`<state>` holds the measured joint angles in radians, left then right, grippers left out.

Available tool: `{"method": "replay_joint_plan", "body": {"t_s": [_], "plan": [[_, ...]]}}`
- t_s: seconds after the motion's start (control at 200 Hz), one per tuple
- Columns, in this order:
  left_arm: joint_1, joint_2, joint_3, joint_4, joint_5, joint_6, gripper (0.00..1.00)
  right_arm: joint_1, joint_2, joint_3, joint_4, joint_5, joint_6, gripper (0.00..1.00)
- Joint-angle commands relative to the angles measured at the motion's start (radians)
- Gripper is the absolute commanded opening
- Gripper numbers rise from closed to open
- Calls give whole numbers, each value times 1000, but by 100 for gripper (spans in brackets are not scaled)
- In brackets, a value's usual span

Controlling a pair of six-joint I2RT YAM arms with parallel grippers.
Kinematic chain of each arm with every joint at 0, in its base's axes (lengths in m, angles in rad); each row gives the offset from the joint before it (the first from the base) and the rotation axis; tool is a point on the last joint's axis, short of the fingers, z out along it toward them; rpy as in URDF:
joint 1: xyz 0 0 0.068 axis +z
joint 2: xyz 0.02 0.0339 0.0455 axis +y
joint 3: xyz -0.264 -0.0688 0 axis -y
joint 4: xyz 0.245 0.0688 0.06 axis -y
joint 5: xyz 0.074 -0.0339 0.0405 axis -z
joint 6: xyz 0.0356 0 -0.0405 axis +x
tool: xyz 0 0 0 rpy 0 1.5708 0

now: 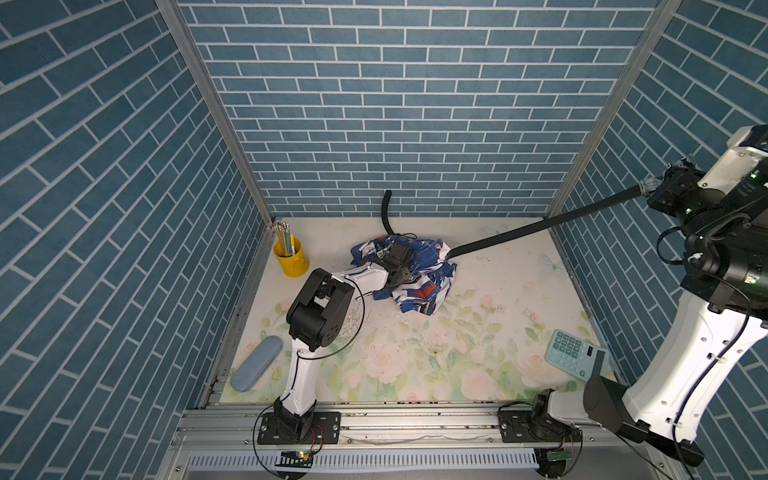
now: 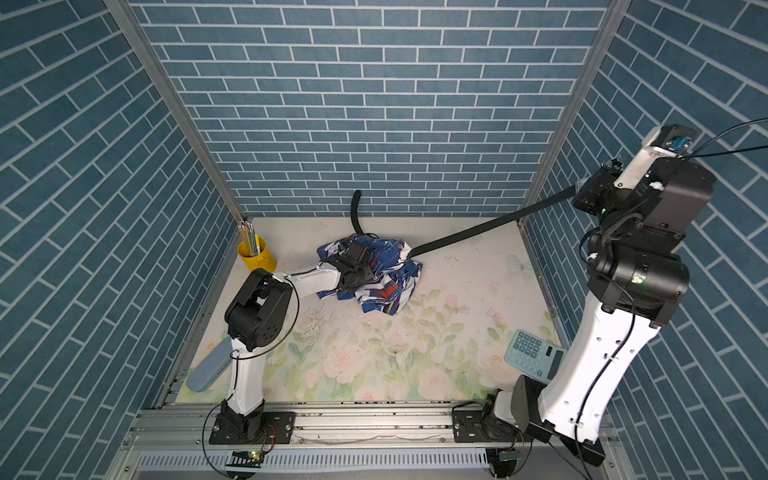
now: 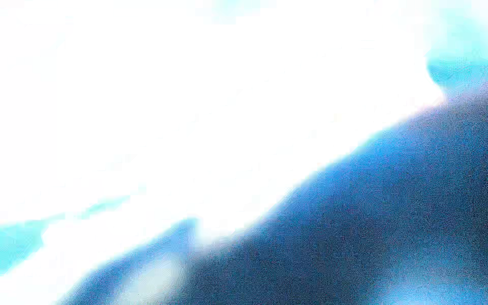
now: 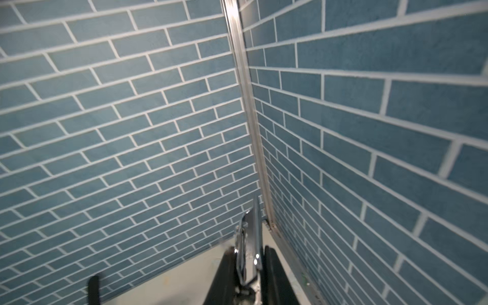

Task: Remove the belt from the trousers

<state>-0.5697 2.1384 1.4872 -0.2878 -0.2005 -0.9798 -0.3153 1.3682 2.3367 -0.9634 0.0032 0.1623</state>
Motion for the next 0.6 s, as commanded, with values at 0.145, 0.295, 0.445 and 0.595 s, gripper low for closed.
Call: {"method": "replay_joint_plan", "body": {"t_s": [0.145, 0.295, 0.445, 0.595], "plan": [[86, 170, 21, -424, -274, -28, 0, 21, -43, 41, 297, 353, -146, 0], [87, 91, -31, -272, -106, 113, 0, 21, -99, -238, 347, 89, 49, 0], [85, -77, -137, -98, 72, 284, 0, 41, -126, -582, 473, -196, 211, 0], [73, -262, -183, -71, 86, 395, 10, 118, -132, -776, 571, -212, 230, 0]]}}
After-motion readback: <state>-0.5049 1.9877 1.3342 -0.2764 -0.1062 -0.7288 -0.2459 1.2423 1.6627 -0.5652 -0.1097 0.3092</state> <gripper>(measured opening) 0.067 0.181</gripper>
